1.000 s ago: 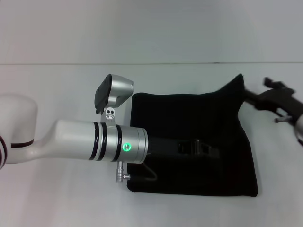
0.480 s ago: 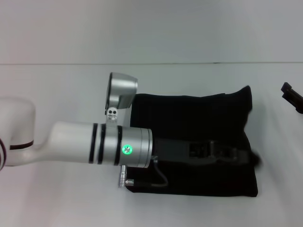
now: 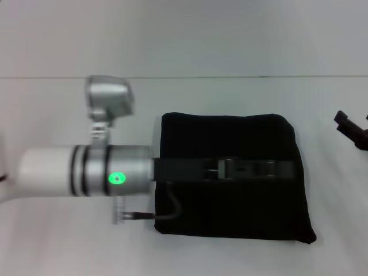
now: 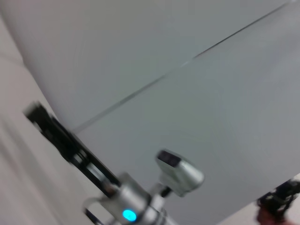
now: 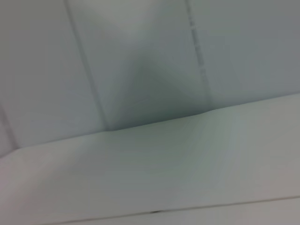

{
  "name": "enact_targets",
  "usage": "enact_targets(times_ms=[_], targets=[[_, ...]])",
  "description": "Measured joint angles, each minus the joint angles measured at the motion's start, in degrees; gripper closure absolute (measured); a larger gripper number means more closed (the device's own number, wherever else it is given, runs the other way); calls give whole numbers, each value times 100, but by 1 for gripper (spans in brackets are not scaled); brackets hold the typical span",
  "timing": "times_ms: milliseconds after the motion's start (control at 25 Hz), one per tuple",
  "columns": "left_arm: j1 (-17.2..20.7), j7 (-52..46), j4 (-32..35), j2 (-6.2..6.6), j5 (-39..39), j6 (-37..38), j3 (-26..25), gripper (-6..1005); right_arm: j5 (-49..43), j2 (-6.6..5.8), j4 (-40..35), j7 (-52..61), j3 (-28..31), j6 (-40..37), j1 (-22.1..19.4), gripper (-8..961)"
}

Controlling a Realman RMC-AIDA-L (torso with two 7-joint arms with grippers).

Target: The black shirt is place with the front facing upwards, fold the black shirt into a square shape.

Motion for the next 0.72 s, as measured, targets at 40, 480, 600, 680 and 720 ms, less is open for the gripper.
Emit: enact_targets(times_ms=[40,480,600,680,720], targets=[[126,149,197,12,4,34,7,466,-176,-18,-105,342,-125,-94,-21,20],[1044,1439,762,610,-1,-173,-37,234,-1804,-187,-1343,2183,-1556,-2238,33,23],[1088,1285,661,715,6,-187,-204,233,-1811,-30,-1374,1475,-1901,-2421,35,24],[1139,1211,650,727,24,-209,-364,233,-1814,24,-1231,981,-2203,-2288,56,25],[1172,1204,650,734,23,-212,-454,233,-1814,35,-1126,801,-2349,-2196,80,26]])
